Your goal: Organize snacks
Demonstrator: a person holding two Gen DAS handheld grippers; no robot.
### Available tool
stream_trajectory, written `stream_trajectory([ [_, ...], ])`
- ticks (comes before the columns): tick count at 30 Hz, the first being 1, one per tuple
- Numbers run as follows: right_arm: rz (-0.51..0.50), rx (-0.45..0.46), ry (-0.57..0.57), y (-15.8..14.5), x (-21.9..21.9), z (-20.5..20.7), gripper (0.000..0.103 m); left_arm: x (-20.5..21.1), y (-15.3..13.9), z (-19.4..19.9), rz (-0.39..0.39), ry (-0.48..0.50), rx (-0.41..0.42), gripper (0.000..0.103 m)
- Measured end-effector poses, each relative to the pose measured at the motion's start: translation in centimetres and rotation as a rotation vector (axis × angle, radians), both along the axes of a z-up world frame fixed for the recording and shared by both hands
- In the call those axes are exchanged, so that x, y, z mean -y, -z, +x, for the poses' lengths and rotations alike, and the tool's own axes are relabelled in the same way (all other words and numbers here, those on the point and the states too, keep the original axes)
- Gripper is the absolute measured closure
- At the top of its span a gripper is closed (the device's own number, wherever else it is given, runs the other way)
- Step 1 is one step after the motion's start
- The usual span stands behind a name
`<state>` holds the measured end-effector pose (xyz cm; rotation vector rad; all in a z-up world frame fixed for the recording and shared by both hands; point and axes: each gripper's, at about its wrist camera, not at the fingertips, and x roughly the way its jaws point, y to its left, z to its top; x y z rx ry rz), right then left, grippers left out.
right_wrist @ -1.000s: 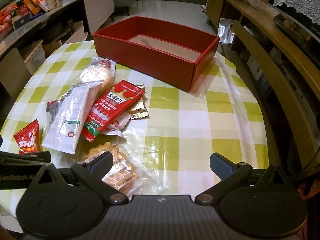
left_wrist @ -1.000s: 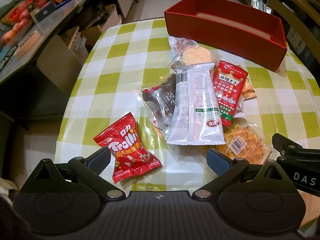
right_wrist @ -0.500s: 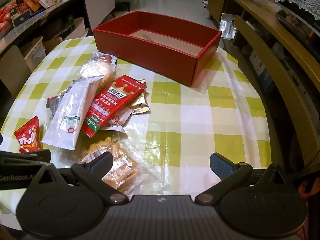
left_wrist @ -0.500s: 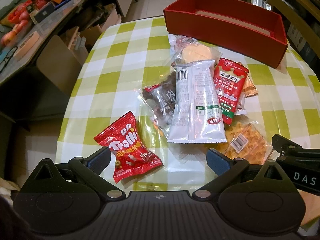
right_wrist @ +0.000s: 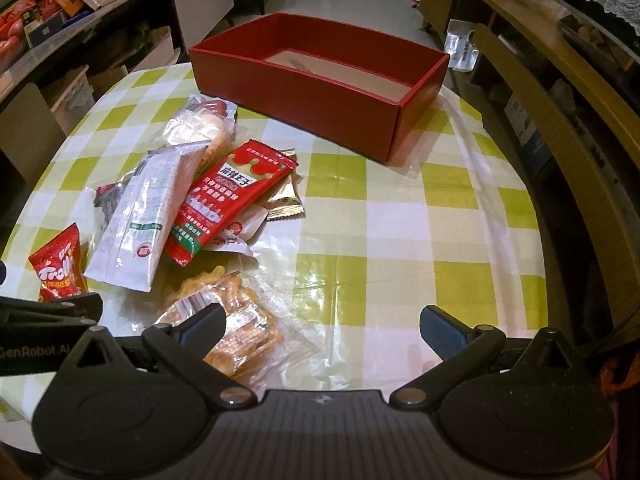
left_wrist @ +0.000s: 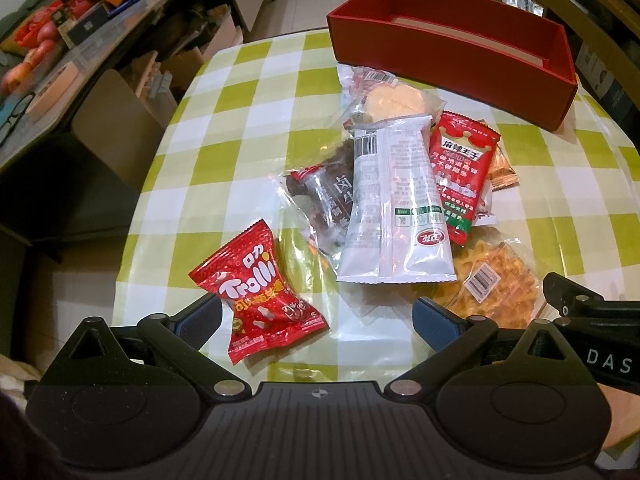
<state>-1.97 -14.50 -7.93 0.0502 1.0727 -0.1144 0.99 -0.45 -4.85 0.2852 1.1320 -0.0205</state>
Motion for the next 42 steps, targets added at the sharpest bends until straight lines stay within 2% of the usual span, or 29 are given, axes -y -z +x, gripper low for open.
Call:
stream_trajectory([
  [12,0.036,-0.021,-0.038,0.4,-0.1,0.3,0.0,-1.6,0.0,1.0,-0.027,-0.05,-0.018,0.001],
  [16,0.037,-0.021,-0.087,0.5,-1.0,0.4,0.0,-2.9,-0.4,1.7,-0.06,-0.103,-0.026,0.001],
  [20,-0.007,-0.014,-0.131,0.6,-2.3,1.2,0.0,-3.8,-0.6,3.4,-0.124,-0.167,-0.046,0.001],
  [24,-0.069,-0.015,-0.152,0.4,-2.9,1.9,0.0,-2.8,-1.1,4.8,-0.134,-0.162,-0.028,0.001],
  [29,-0.027,-0.044,-0.156,0.9,-2.4,1.7,0.0,-0.4,-0.6,6.0,-0.14,-0.112,-0.039,0.0],
  [35,-0.001,-0.058,-0.165,0.9,-2.6,1.9,0.0,0.7,1.6,8.1,-0.165,-0.144,-0.108,0.001],
  [39,0.009,-0.066,-0.168,0.9,-2.4,1.7,0.0,1.5,2.4,9.0,-0.175,-0.137,-0.126,0.001],
  [42,0.019,-0.078,-0.169,1.1,-2.1,1.6,0.0,1.9,2.9,9.4,-0.167,-0.13,-0.133,0.005],
])
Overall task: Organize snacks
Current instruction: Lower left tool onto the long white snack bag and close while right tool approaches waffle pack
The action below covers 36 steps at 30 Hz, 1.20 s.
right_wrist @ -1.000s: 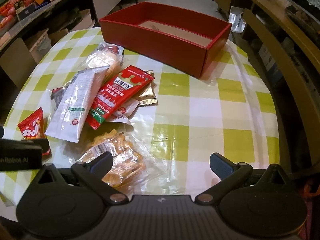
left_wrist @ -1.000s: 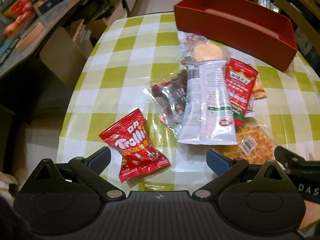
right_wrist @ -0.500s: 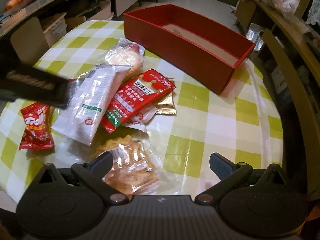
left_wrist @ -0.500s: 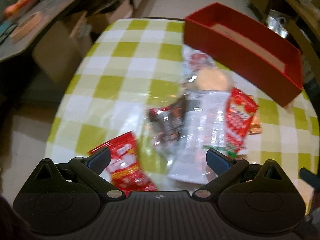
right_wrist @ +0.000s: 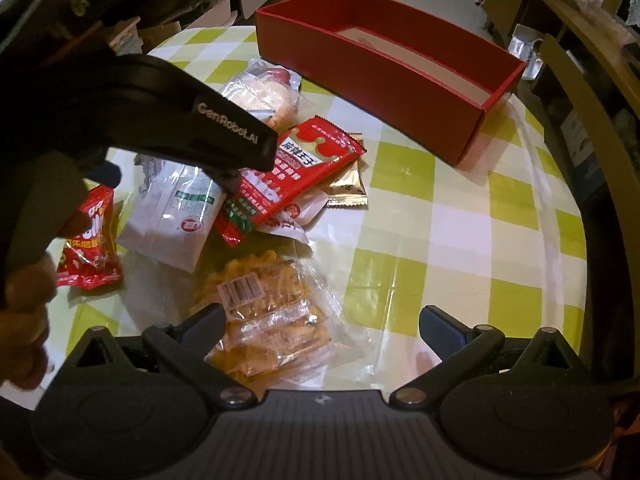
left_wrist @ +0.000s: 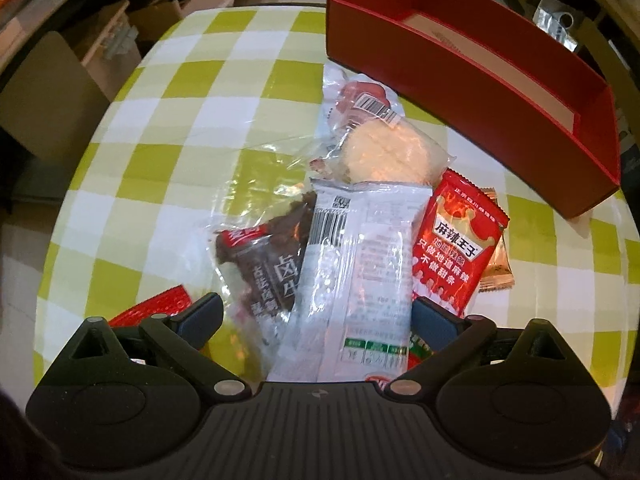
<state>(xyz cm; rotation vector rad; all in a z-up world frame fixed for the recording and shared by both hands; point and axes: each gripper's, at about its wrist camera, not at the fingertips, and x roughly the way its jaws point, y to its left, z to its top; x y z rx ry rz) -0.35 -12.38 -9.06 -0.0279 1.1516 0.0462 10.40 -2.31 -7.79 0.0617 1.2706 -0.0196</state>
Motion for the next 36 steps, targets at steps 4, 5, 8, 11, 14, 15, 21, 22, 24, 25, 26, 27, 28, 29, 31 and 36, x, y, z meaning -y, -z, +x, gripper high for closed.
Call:
stream_trajectory([
  [4,0.027,-0.037,0.004,0.6,0.2,0.3,0.0,-0.2,0.4,0.0,-0.029,-0.003,-0.038,0.017],
  [5,0.04,-0.045,0.008,0.6,0.2,0.4,0.0,-0.3,0.3,-0.1,-0.032,0.002,-0.041,0.017],
  [8,0.046,-0.057,-0.002,0.8,-0.1,0.3,0.0,-0.1,0.5,-0.2,-0.023,0.017,-0.046,0.017],
  [11,0.03,-0.06,-0.02,0.9,-0.8,0.3,0.0,0.2,0.8,-0.3,-0.005,0.036,-0.046,0.013],
  [14,0.034,-0.07,-0.014,1.1,-1.0,0.5,0.0,0.2,0.7,-0.3,-0.006,0.05,-0.045,0.013],
  [15,0.042,-0.074,-0.01,1.2,-1.0,0.5,0.0,0.2,0.7,-0.3,-0.006,0.057,-0.044,0.013],
  [21,0.067,-0.059,0.008,1.5,-0.7,0.9,0.0,0.0,0.7,-0.4,-0.013,0.094,-0.037,0.015],
  [22,0.078,-0.063,0.013,1.6,-0.6,1.0,0.0,0.0,0.7,-0.5,-0.005,0.105,-0.036,0.018],
  [24,0.111,-0.074,0.034,2.0,-0.1,1.2,0.0,0.0,0.6,-0.8,0.009,0.132,-0.039,0.026],
  [25,0.116,-0.079,0.04,2.1,0.0,1.3,0.0,0.0,0.6,-0.9,0.021,0.143,-0.04,0.03],
  [26,0.109,-0.081,0.04,2.2,0.1,1.4,0.0,0.0,0.6,-1.1,0.034,0.152,-0.041,0.031],
  [27,0.094,-0.08,0.037,2.2,0.0,1.4,0.0,-0.1,0.7,-1.3,0.045,0.158,-0.044,0.032],
  [28,0.078,-0.078,0.034,2.1,-0.1,1.4,0.0,-0.2,0.8,-1.5,0.051,0.162,-0.05,0.032],
  [29,0.062,-0.075,0.033,2.1,-0.1,1.4,0.0,-0.3,0.9,-1.6,0.053,0.163,-0.053,0.032],
  [31,0.036,-0.074,0.029,1.9,-0.1,1.4,0.0,-0.7,0.8,-1.9,0.047,0.164,-0.056,0.032],
  [36,0.061,-0.097,0.065,1.9,0.5,1.6,0.0,-1.2,0.8,-2.7,0.053,0.173,-0.073,0.033],
])
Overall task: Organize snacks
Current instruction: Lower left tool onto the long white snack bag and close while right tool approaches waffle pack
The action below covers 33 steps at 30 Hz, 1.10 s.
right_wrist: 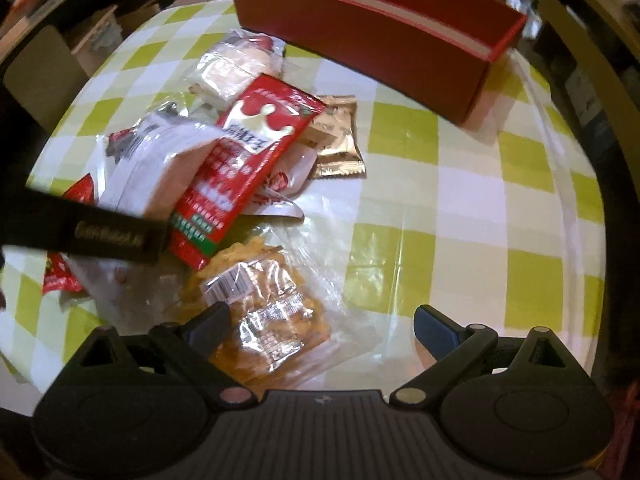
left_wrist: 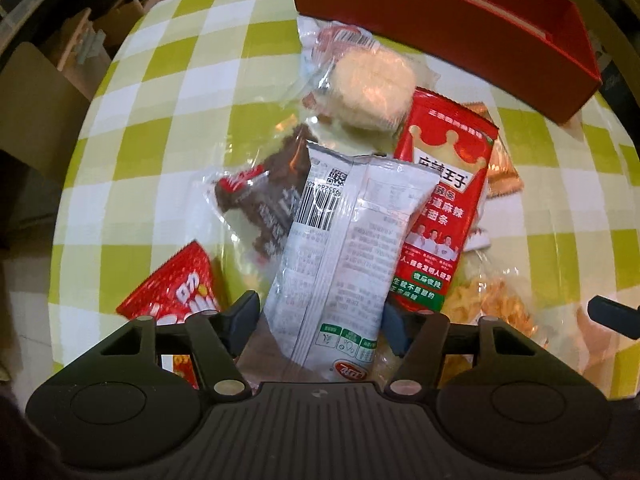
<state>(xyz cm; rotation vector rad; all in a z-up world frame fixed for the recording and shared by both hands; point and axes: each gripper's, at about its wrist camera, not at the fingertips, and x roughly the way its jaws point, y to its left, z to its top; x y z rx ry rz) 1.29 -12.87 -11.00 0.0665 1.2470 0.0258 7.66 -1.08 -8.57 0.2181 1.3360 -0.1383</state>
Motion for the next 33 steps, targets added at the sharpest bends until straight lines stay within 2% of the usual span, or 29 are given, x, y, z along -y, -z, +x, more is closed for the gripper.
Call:
stream_trajectory([
  [5,0.061,0.004,0.036,-1.1,0.2,-1.4,0.0,-0.8,-0.3,-0.5,-0.029,-0.004,-0.015,0.033],
  [8,0.044,0.004,0.061,-1.3,-0.1,-2.2,0.0,-1.3,-1.0,-1.0,-0.058,-0.002,-0.005,0.032],
  [11,0.05,-0.007,0.117,-1.0,-0.5,-1.8,0.0,-1.2,-1.0,-1.8,-0.047,0.018,-0.006,0.032],
  [15,0.14,-0.056,0.189,0.0,-1.2,-1.8,0.005,-1.8,-0.3,-2.4,-0.033,0.02,-0.027,0.035],
  [16,0.138,-0.062,0.194,0.3,-1.6,-1.8,0.009,-2.1,-0.2,-2.4,-0.031,0.014,-0.034,0.035],
  [21,0.011,-0.048,0.126,0.5,-2.9,-1.4,0.01,-4.2,-0.5,-2.6,-0.081,-0.013,-0.05,0.035],
  [24,-0.065,-0.075,0.065,0.0,-2.7,-0.9,0.01,-4.2,-0.2,-2.5,-0.084,0.002,-0.068,0.035],
  [29,-0.147,-0.114,0.06,-0.7,-1.0,-0.5,0.01,-3.1,0.4,-3.1,-0.074,0.054,-0.088,0.035],
  [31,-0.157,-0.105,0.081,-1.1,-0.5,-0.8,0.01,-2.7,0.5,-3.2,-0.079,0.062,-0.092,0.029],
  [33,-0.099,-0.086,0.143,-1.5,0.1,-1.2,0.009,-2.6,0.6,-3.4,-0.083,0.062,-0.087,0.026],
])
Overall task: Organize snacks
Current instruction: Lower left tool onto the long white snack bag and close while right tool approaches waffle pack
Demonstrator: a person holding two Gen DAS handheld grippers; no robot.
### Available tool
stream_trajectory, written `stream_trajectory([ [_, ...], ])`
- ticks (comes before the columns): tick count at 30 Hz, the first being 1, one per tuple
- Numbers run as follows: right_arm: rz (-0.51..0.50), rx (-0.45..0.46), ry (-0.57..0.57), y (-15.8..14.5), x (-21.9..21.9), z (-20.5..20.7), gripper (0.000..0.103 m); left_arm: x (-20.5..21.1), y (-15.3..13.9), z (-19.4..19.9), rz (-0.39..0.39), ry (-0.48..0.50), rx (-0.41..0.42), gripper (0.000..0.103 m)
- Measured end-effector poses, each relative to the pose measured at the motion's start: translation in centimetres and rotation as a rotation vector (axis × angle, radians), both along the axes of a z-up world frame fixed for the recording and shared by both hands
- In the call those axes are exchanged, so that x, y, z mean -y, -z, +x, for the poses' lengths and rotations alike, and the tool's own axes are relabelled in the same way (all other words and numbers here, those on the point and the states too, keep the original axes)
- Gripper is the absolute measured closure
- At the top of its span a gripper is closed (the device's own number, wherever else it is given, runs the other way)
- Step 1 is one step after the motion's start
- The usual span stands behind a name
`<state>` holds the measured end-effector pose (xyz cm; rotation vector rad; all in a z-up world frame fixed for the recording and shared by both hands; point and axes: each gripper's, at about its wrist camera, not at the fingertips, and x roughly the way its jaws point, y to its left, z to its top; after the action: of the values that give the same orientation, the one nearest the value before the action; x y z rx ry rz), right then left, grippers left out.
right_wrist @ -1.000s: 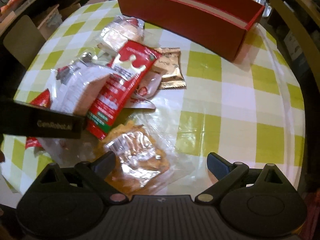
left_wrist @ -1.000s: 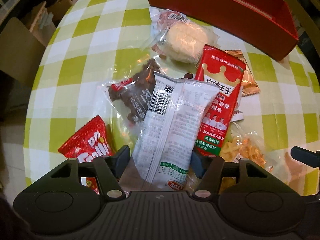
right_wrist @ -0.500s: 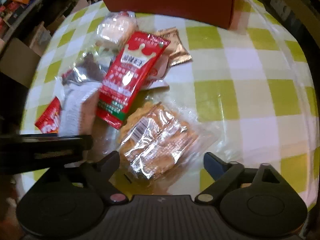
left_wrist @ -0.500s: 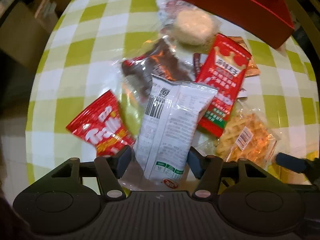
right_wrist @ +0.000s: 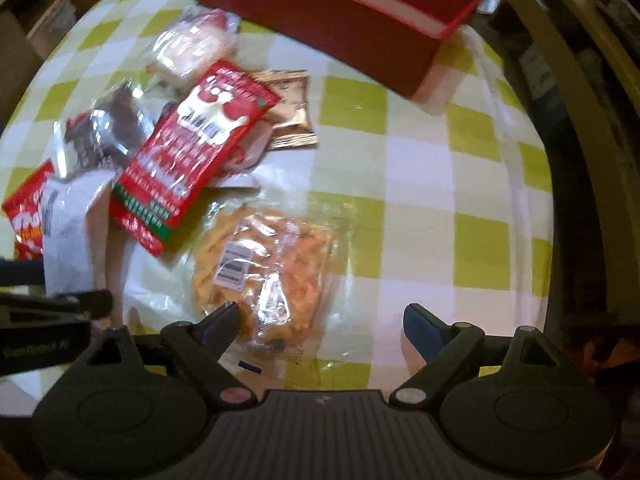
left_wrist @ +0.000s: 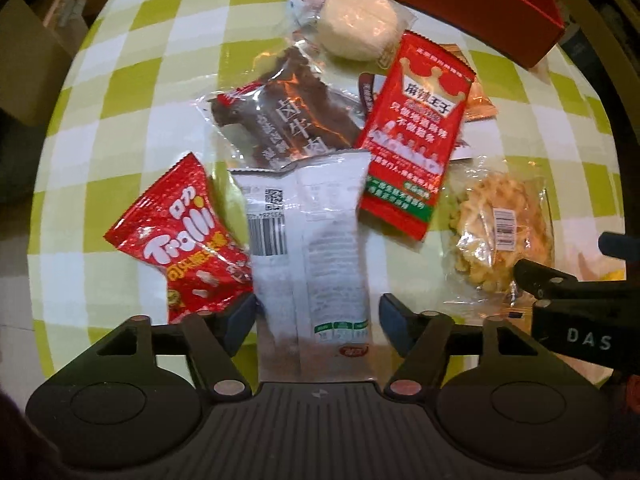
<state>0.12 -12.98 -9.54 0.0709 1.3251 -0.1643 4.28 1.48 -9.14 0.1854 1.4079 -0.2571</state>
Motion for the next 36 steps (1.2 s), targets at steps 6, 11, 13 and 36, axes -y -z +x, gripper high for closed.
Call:
stream_trajectory([
  [6,0.039,0.05,0.008,1.0,-1.4,0.9,0.009,-0.2,0.4,-0.4,0.041,-0.047,0.01,0.026],
  [11,0.074,0.061,0.012,2.5,-1.6,1.2,0.009,-0.6,1.5,-0.6,0.094,-0.099,0.004,0.027],
  [13,0.091,0.06,0.026,2.9,-1.3,1.3,0.004,-0.5,1.7,-0.7,0.11,-0.108,0.01,0.027],
  [36,-0.012,-0.027,-0.141,4.3,-1.2,1.4,0.012,-3.2,2.9,-3.0,0.08,-0.162,-0.032,0.015],
])
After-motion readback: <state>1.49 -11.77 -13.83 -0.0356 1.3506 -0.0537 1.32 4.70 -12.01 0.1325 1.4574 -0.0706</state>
